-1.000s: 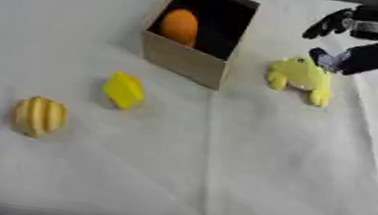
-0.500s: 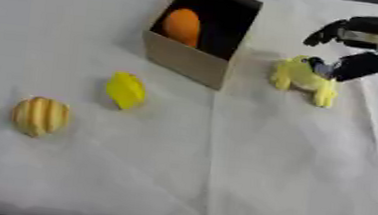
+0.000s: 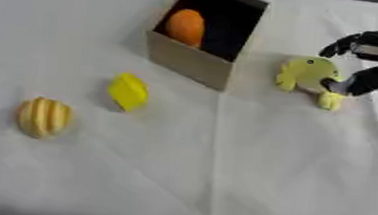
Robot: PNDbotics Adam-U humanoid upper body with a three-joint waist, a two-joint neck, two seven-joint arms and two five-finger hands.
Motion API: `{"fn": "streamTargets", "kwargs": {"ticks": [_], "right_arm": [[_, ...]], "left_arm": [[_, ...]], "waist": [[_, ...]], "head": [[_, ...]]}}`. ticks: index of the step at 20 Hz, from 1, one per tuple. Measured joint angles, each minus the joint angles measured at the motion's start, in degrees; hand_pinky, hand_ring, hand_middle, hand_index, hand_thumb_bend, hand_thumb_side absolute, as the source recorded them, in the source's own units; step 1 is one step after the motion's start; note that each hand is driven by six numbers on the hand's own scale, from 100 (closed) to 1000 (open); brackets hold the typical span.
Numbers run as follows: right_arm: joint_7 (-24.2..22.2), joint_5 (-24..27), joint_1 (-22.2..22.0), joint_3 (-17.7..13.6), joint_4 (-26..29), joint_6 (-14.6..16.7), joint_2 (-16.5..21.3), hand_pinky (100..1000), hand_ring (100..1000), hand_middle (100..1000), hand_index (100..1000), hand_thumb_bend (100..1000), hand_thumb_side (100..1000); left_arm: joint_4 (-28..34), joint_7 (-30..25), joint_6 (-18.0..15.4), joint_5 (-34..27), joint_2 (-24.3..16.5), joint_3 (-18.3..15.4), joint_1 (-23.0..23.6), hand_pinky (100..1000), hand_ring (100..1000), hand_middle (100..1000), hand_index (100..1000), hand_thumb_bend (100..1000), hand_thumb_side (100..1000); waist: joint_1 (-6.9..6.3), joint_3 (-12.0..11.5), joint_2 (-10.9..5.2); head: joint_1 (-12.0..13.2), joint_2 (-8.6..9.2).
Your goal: Pick up objects on the table and place them in the box.
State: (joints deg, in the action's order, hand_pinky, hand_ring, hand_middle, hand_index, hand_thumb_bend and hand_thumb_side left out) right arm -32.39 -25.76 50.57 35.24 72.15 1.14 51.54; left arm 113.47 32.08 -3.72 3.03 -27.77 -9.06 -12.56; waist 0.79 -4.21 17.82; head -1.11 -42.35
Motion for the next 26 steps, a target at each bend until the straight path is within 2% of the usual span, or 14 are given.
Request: {"fn": "streamTargets", "kwargs": {"ticks": [9,11,13,17,19,20,21,24,26], "right_arm": [[-1.79,-1.93,1.17,-0.48,-4.0,1.97,-2.78,907,925,867,940,367,476],[-1.57,-2.64,1.63,-0.66,-5.2,2.15,-3.6,901,913,851,914,321,511],[-1.03,-3.4,1.99,-0.79,-6.51,2.21,-4.37,892,895,815,875,284,500],[1.39,-4.07,2.41,-1.27,-7.82,2.15,-5.28,877,856,728,791,263,387],[2.85,-4.17,2.37,-1.34,-7.82,2.08,-5.41,866,824,683,747,244,263],[3.62,-4.26,2.3,-1.35,-7.63,2.0,-5.41,866,824,683,747,244,263],[4.36,-4.32,2.15,-1.37,-7.11,1.89,-5.38,864,809,671,737,209,186],[6.29,-4.34,1.17,-2.27,-3.27,1.2,-4.72,868,797,664,736,173,100],[7.05,-4.32,1.06,-3.63,1.2,0.61,-3.83,870,796,667,741,180,100]], "left_arm": [[0.01,0.03,0.03,-0.36,0.06,0.0,-0.04,772,663,625,793,319,572],[0.01,0.04,0.04,-0.48,0.07,0.0,-0.08,773,663,625,793,315,574],[0.02,0.04,0.04,-0.53,0.08,0.0,-0.12,773,663,625,793,316,573],[0.02,0.07,0.07,-0.55,0.08,0.0,-0.14,773,663,626,793,316,573],[0.02,0.07,0.07,-0.55,0.09,0.0,-0.15,773,664,626,793,316,572],[0.02,0.07,0.07,-0.55,0.09,0.0,-0.16,773,664,626,793,316,572],[0.02,0.07,0.07,-0.55,0.09,0.0,-0.16,773,664,626,793,318,571],[0.02,0.07,0.06,-0.54,0.09,0.0,-0.16,774,665,627,794,319,569],[0.02,0.06,0.05,-0.53,0.09,0.0,-0.16,774,665,627,794,319,567]], "waist": [[-0.4,-0.44,0.61],[-0.42,-0.51,0.71],[-0.5,-0.72,0.93],[-0.56,-0.82,0.96],[-0.56,-0.8,0.97],[-0.54,-0.77,0.97],[-0.52,-0.75,0.97],[-0.5,-0.58,0.96],[-0.49,-0.37,0.92]], "head": [[-0.07,0.34],[-0.1,0.58],[-0.15,0.61],[-0.18,0.61],[-0.16,0.61],[-0.12,0.61],[-0.07,0.6],[0.03,0.6],[0.05,0.59]]}}
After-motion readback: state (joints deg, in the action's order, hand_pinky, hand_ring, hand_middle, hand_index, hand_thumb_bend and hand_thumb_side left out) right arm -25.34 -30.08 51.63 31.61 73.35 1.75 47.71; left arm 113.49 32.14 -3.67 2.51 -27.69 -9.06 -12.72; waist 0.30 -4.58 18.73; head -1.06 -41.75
